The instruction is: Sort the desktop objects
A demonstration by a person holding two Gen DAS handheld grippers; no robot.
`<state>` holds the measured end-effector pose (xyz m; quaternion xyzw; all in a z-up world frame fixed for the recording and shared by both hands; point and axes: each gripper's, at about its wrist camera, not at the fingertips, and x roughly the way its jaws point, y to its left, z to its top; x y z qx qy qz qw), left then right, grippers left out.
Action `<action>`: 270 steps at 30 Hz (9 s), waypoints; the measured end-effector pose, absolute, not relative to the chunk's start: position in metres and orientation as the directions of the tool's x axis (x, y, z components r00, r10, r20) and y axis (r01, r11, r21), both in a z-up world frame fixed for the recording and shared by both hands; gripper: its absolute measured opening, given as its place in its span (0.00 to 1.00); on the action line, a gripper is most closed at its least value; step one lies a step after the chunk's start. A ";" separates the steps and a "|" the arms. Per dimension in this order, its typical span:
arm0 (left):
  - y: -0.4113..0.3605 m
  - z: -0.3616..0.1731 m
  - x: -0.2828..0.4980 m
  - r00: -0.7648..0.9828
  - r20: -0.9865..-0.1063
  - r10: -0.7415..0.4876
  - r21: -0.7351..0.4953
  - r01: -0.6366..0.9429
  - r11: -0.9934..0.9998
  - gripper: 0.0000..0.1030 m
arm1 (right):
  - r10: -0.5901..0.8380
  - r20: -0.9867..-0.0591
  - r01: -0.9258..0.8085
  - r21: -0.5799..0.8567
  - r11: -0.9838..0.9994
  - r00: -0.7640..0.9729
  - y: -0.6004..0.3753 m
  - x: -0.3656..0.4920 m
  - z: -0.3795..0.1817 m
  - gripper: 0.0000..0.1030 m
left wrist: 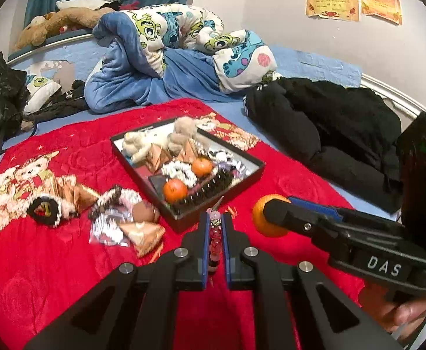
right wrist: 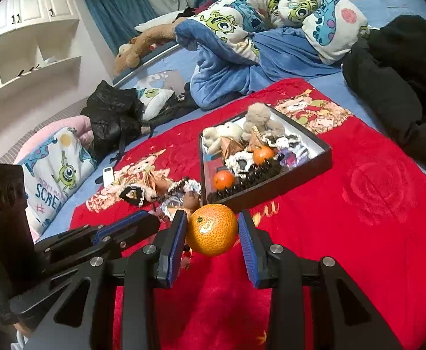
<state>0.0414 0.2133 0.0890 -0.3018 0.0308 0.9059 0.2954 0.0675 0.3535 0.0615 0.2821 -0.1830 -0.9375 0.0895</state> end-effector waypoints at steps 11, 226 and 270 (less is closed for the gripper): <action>0.222 0.105 -0.021 -0.650 -0.574 0.498 -0.103 -0.546 -0.831 0.08 | -0.297 -0.509 0.060 0.430 -0.901 -0.808 0.354 0.012 0.057 0.34; 0.024 0.013 -0.074 -0.739 -0.599 0.309 -0.090 -0.322 -0.942 0.13 | -0.222 -0.659 -0.064 0.381 -0.922 -0.719 0.235 -0.059 -0.033 0.30; 0.155 0.056 -0.005 -0.653 -0.560 0.510 -0.127 -0.540 -0.832 0.13 | -0.184 -0.581 -0.096 0.417 -0.904 -0.792 0.330 0.018 0.010 0.28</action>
